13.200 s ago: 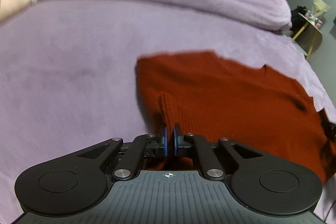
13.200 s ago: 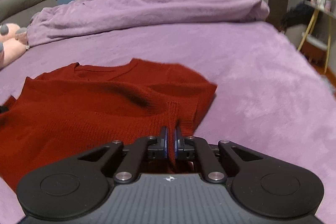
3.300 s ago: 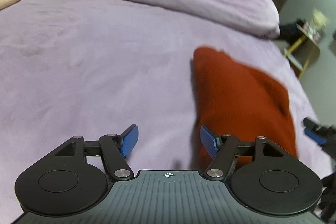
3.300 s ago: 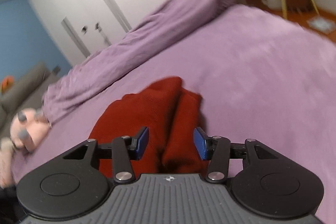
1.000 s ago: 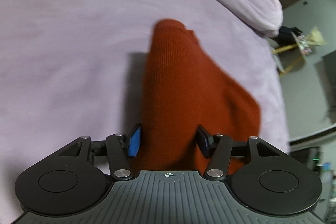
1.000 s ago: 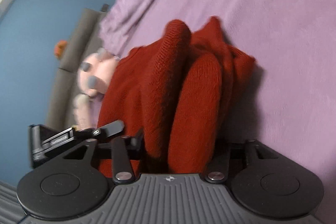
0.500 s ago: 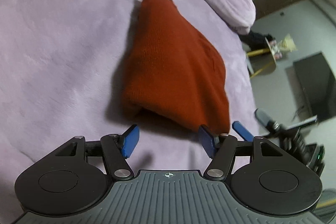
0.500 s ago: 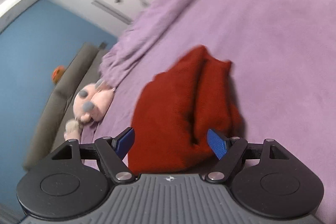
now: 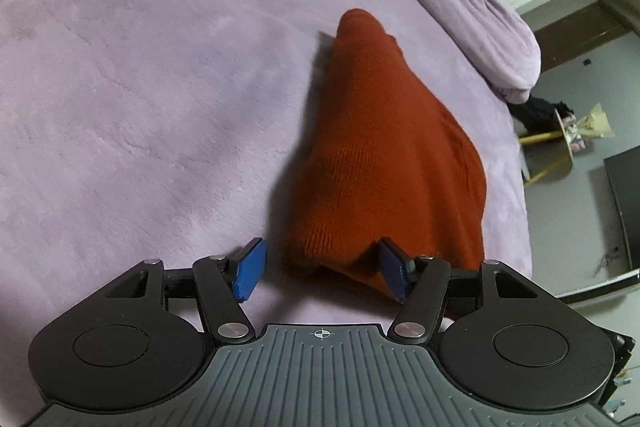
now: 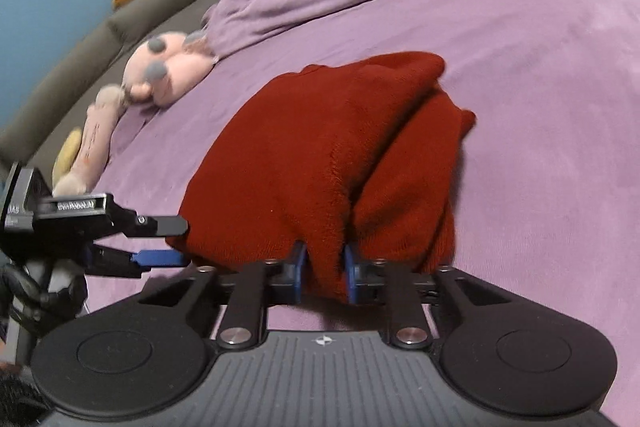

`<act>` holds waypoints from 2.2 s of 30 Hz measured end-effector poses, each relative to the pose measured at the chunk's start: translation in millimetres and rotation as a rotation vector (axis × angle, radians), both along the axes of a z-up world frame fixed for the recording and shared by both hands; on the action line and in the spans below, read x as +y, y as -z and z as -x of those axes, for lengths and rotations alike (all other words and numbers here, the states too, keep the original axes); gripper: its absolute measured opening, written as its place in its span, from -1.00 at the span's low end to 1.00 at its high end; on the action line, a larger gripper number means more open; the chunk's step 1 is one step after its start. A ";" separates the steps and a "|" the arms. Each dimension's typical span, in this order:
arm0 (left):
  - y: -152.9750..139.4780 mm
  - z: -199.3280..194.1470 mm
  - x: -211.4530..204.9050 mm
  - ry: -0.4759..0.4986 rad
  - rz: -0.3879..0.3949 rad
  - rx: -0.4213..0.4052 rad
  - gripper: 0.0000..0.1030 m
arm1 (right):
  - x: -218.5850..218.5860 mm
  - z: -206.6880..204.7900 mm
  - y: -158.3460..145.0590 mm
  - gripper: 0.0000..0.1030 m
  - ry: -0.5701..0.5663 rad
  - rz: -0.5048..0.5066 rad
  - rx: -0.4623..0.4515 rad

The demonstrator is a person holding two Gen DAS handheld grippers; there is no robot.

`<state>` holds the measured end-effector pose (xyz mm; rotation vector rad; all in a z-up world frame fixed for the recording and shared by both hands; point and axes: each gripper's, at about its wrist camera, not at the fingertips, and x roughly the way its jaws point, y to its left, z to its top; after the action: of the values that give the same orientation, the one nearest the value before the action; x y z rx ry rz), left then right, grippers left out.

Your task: Fold small clothes

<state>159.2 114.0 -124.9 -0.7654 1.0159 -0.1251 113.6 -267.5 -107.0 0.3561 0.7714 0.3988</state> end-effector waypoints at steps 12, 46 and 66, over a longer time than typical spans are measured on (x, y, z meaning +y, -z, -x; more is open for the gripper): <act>-27.3 29.4 -16.0 0.082 -0.268 -0.060 0.24 | -17.1 14.7 0.0 -0.99 0.308 -0.041 0.069; -53.7 73.2 -59.9 0.107 -0.635 -0.071 0.82 | 26.7 62.4 -3.7 0.74 0.468 0.058 0.116; -99.2 92.6 -83.0 0.157 -0.749 -0.135 0.96 | 72.2 82.5 -63.1 0.92 0.409 0.351 0.202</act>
<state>66.6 31.0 -25.7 0.0052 0.8994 0.0706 31.1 -195.3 -44.0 0.2163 0.9225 -0.1605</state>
